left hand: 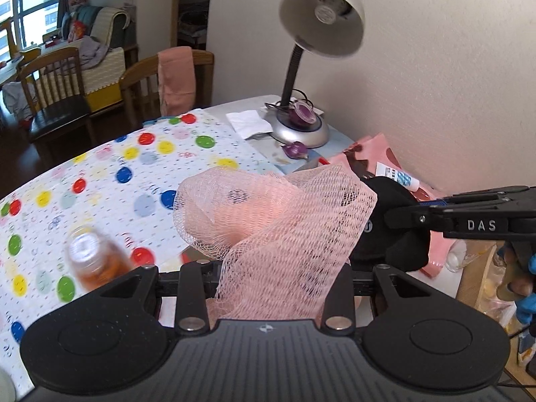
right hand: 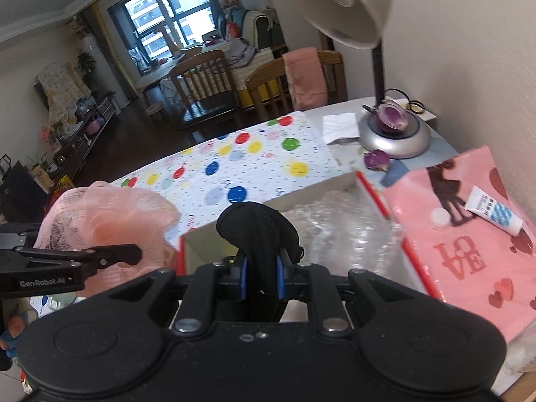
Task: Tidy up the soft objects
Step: 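Lift the pink puff and black mask and carry both over the red box, then lower both items into the box and open both grippers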
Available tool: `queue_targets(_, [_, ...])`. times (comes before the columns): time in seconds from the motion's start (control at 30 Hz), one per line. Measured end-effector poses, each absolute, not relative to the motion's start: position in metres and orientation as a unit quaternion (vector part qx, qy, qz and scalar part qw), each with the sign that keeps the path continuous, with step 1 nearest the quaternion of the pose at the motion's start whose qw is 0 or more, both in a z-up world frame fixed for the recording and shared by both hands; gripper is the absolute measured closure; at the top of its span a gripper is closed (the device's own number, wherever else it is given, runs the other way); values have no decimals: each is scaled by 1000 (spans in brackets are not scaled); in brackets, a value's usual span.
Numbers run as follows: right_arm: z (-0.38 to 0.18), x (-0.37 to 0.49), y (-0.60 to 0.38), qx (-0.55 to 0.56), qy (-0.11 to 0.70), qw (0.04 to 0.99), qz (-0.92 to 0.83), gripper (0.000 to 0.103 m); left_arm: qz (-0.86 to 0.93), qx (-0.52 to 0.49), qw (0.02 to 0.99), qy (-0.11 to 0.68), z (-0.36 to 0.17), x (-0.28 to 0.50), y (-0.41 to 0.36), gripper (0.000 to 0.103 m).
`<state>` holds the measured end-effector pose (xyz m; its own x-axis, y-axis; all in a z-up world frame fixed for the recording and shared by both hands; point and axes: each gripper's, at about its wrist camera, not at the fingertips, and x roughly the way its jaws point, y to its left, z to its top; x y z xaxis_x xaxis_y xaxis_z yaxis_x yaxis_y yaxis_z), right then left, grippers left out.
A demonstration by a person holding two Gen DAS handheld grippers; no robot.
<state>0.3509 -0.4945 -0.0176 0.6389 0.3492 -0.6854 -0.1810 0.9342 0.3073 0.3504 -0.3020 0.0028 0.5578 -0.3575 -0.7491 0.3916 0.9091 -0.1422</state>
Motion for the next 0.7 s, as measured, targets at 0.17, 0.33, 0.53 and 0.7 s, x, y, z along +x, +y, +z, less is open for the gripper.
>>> queue_targets(0.17, [-32, 359, -518, 120, 409, 893, 145, 88, -207, 29, 874, 439, -18, 373, -332, 66])
queue_targets(0.33, [-56, 369, -525, 128, 428, 882, 153, 88, -193, 35, 865, 463, -40, 393, -347, 66])
queue_targets(0.53, [-82, 376, -516, 110, 448, 871, 168, 88, -182, 36, 854, 487, -66, 410, -354, 66])
queue_targets(0.7, [-100, 378, -510, 100, 465, 862, 174, 88, -182, 27, 841, 509, -84, 418, -355, 66])
